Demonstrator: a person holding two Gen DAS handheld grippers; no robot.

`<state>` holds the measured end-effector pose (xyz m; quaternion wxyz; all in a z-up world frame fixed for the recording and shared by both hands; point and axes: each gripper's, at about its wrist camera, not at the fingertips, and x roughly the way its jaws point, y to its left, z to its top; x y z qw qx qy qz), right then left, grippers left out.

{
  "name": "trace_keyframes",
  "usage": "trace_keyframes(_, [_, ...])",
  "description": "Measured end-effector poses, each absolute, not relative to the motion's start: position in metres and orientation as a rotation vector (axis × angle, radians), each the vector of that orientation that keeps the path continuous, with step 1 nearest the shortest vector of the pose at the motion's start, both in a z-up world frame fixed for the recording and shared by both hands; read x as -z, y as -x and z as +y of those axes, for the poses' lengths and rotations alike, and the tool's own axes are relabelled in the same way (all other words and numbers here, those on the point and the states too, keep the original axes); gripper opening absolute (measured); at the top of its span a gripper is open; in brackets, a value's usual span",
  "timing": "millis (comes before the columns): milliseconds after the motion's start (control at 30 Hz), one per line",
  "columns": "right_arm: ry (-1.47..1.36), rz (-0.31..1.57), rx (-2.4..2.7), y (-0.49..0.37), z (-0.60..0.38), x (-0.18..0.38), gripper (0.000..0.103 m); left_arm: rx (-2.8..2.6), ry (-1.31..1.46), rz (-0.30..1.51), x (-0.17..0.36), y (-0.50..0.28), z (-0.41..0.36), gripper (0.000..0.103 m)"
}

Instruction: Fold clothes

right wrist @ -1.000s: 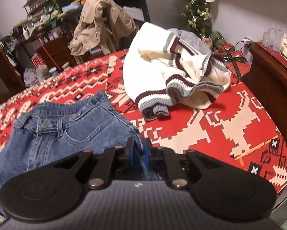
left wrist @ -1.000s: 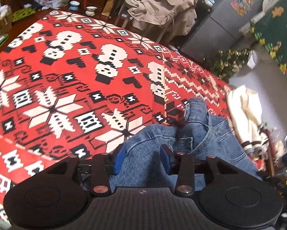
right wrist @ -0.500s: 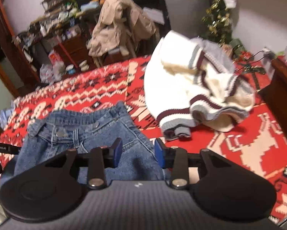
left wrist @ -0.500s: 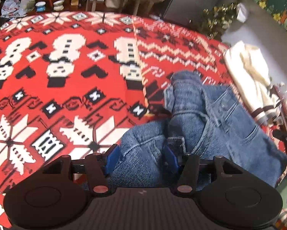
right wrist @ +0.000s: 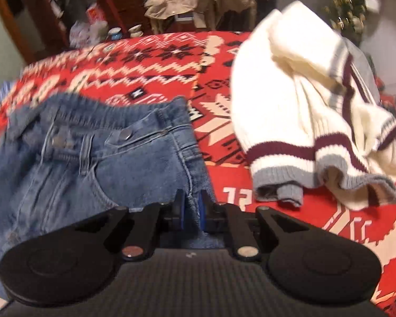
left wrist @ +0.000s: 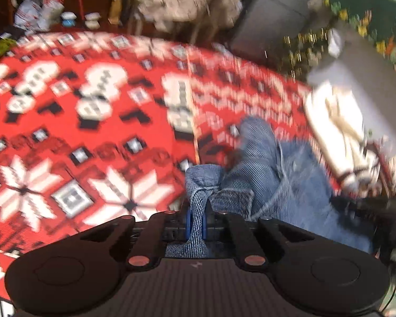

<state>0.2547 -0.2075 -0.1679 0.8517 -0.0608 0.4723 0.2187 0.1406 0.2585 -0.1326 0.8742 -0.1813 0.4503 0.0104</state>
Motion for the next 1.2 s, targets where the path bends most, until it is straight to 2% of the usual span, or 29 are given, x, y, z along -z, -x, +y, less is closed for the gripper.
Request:
trace_keyframes(167, [0.092,0.882,-0.420,-0.241,-0.205,0.131,0.008,-0.103,0.425,0.764,0.079,-0.119,0.291,0.007])
trace_keyframes(267, [0.047,0.820,-0.422,-0.236,-0.208,0.106,0.008,-0.162,0.419,0.725,0.065,-0.109,0.309,0.007])
trace_keyframes(467, [0.068,0.843,-0.434,-0.231,-0.195,0.111,0.008,-0.192,0.495,0.877,0.118,-0.090,0.331,0.011])
trace_keyframes(533, [0.085,0.885,-0.435,-0.228,-0.190,0.128,0.009,-0.217,0.514,0.934,0.141,-0.086,0.335,0.015])
trace_keyframes(600, [0.094,0.925,-0.423,-0.226,-0.189,0.144,0.010,-0.232,0.561,0.949,0.156,-0.077,0.345,0.028])
trace_keyframes(700, [0.083,0.948,-0.416,-0.221,-0.194,0.157,0.015,-0.241,0.633,0.910,0.163,-0.068,0.362,0.032])
trace_keyframes(767, [0.060,0.939,-0.418,-0.221,-0.199,0.155,0.022,-0.242,0.628,0.897,0.158,-0.069,0.368,0.034])
trace_keyframes(900, [0.032,0.917,-0.423,-0.230,-0.210,0.139,0.024,-0.199,0.584,0.894,0.142,-0.084,0.375,0.038])
trace_keyframes(1200, [0.007,0.977,-0.490,-0.293,-0.188,0.138,0.027,-0.141,0.484,1.133,0.164,-0.165,0.381,0.041])
